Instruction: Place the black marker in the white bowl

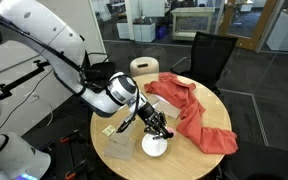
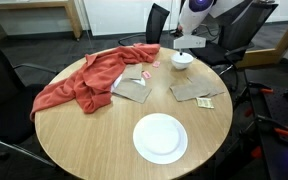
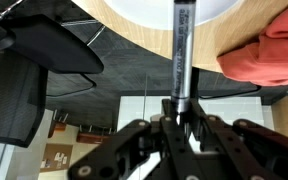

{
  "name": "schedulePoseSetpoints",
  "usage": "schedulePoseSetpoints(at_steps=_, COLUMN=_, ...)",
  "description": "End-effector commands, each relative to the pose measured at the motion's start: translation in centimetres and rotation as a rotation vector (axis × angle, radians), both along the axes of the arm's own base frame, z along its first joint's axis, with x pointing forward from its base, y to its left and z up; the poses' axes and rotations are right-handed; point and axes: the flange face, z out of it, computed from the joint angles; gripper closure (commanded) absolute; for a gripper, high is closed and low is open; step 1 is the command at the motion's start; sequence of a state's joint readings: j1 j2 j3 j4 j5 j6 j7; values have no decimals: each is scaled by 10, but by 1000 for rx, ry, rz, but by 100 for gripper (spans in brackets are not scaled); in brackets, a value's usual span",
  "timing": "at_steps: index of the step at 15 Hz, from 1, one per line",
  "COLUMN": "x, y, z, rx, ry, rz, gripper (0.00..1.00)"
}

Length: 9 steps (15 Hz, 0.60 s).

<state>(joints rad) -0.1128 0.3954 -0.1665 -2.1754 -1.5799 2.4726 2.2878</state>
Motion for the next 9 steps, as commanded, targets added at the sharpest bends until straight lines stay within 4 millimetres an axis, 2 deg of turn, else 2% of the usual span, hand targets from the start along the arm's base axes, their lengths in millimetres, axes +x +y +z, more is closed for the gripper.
schedulePoseSetpoints(at_steps=1, x=10, y=-3, z=-10, rx=-22, ry=-16, rz=-18, gripper=95)
schedulePoseSetpoints(at_steps=9, x=18, y=5, z=-28, rx=-14, ry=19, rz=-9, gripper=95)
